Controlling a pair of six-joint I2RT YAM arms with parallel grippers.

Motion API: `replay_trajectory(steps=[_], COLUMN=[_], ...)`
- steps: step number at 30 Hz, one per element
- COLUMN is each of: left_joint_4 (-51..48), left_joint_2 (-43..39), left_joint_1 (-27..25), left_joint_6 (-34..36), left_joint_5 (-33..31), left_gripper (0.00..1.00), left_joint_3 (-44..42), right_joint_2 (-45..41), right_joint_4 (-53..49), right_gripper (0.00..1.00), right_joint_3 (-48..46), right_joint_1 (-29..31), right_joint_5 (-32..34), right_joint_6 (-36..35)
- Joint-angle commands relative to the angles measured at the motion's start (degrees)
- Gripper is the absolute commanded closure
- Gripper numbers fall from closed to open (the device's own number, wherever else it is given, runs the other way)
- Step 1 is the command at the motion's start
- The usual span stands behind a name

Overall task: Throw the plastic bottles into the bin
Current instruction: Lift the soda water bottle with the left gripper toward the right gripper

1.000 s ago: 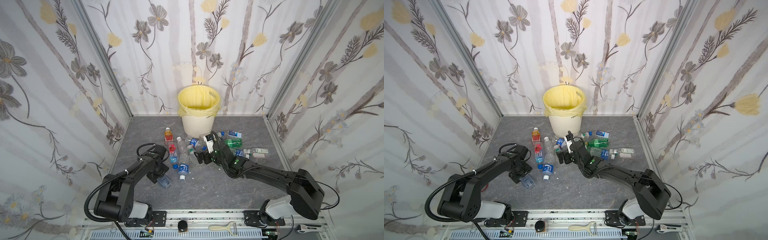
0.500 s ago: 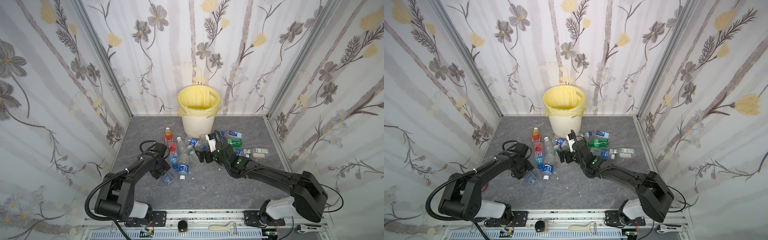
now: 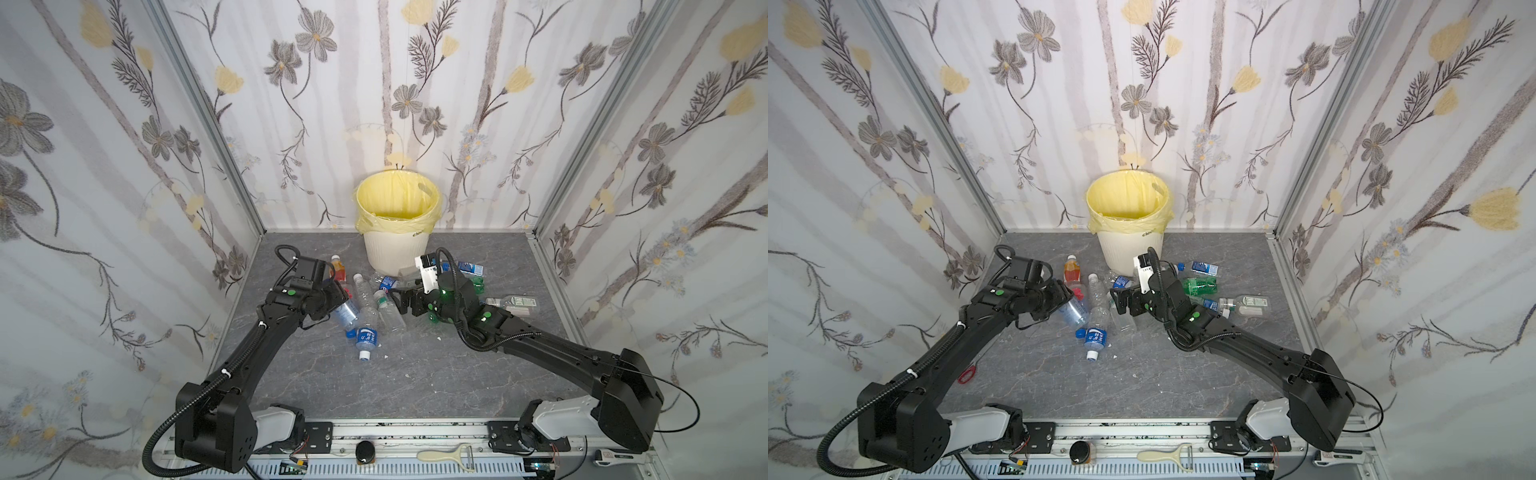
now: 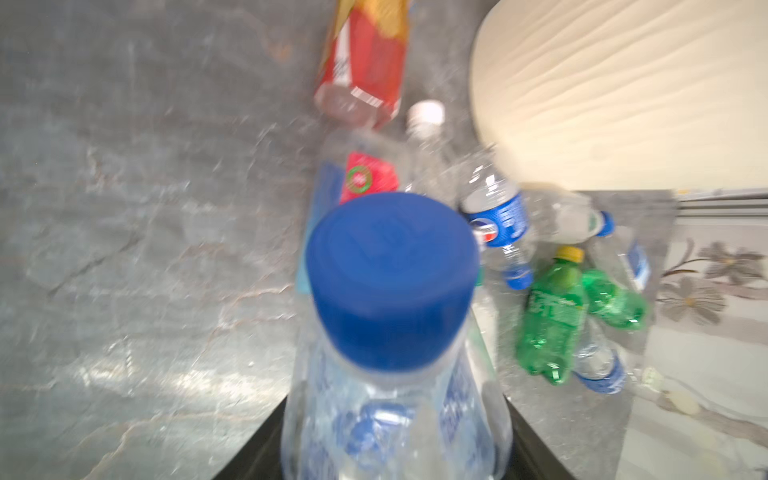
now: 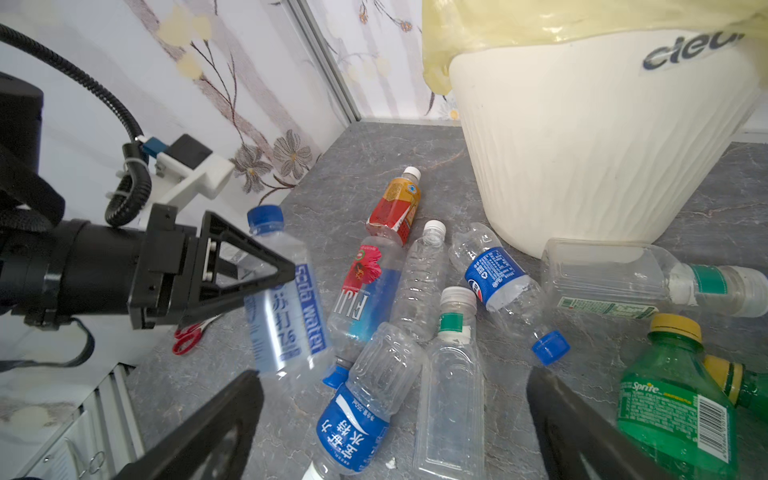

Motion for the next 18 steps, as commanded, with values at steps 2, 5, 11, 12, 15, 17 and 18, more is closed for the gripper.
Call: replay_trajectory(steps=[2, 5, 11, 12, 15, 17, 18], left_joint_4=[5.7, 9.3, 11.7, 12.2, 12.7, 13.1, 13.3], left_joint_2=[0.6, 2.7, 5.9, 6.0, 6.2, 6.1, 6.1], left_joint_1=[-1.0, -2.4, -4.1, -4.3, -4.7, -4.8, -5.0], left_joint_6=[-0.5, -1.9, -2.0, -2.0, -1.9, -2.0, -1.9], left_joint_5=[2.6, 4.5, 5.3, 5.5, 5.7, 6.3, 6.6], left_gripper=[0.35, 0.38, 0.42, 0.43, 0.43, 0.43, 0.43], left_joint_3=[6.6, 8.5, 7.3, 7.1, 6.3, 6.0, 6.0], right_joint_2=[-2.4, -2.4, -2.1, -2.4, -3.0, -2.9, -2.9], right_joint_4=[1.1, 2.1, -0.4, -0.7, -0.7, -0.3, -0.3], right_gripper=[0.0, 0.0, 0.0, 0.0, 0.0, 0.0, 0.0], right_joint_3=[0.7, 0.3, 0.3, 0.1, -0.6, -0.9, -0.9], right_joint_1=[0.0, -0.5, -0.6, -0.6, -3.1, -3.4, -3.5], right_joint_5=[-3.1, -2.8, 0.0, 0.7, 0.8, 0.1, 0.2], right_joint_6=[2.8, 4.5, 2.3, 2.0, 1.8, 0.9, 0.1])
